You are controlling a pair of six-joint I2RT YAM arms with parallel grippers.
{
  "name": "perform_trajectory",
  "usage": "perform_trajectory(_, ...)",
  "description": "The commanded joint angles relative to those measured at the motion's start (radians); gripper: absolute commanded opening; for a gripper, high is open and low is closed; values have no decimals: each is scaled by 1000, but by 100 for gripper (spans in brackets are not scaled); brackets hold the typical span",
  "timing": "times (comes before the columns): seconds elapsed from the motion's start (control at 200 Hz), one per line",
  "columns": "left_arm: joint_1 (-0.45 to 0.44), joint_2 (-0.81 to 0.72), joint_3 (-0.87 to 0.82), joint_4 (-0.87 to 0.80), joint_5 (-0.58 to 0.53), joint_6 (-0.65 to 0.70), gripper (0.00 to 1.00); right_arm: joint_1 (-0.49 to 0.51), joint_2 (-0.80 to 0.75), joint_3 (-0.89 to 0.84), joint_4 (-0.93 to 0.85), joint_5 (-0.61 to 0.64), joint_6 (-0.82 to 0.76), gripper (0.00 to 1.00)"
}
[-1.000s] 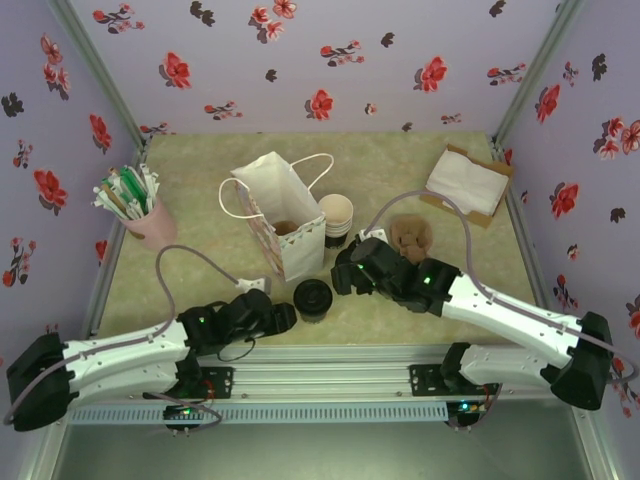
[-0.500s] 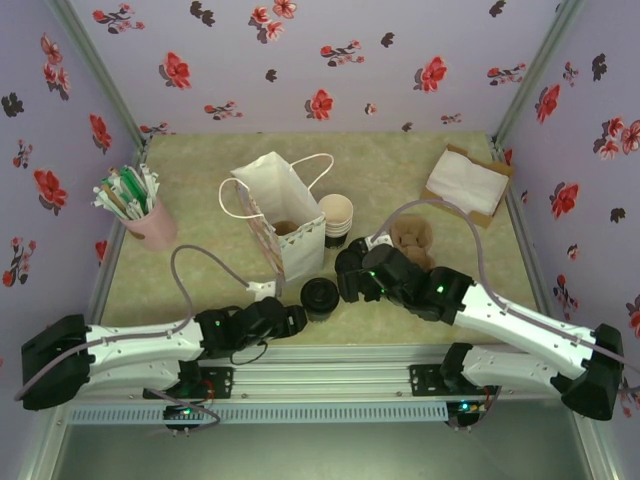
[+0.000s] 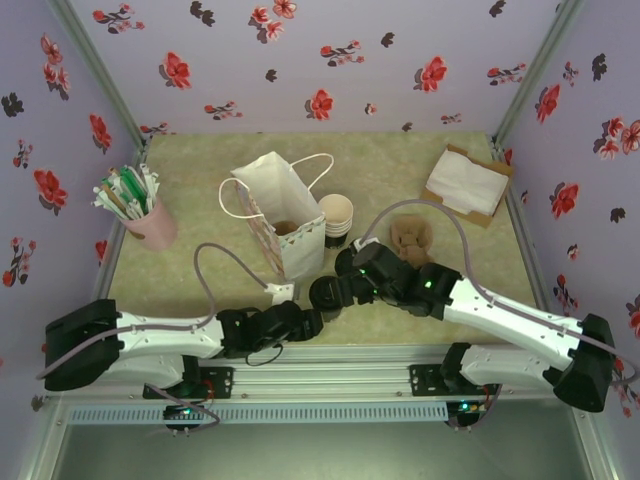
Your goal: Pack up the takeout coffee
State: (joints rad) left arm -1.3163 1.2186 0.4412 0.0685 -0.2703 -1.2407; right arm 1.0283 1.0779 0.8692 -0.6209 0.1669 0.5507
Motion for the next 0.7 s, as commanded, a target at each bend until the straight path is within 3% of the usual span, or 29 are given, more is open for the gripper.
perform_trajectory(0.0,-14,19,38,39,-32,0,54,19,7,38,-38,8,-1,91)
perform_trajectory(0.16,-21,7,42,19,-25,3,55,43,37,71,-80,34,13,91)
perform_trajectory(0.695,2,-288,72,-477,-3,96,71,116,188,211,-184,69,124,91)
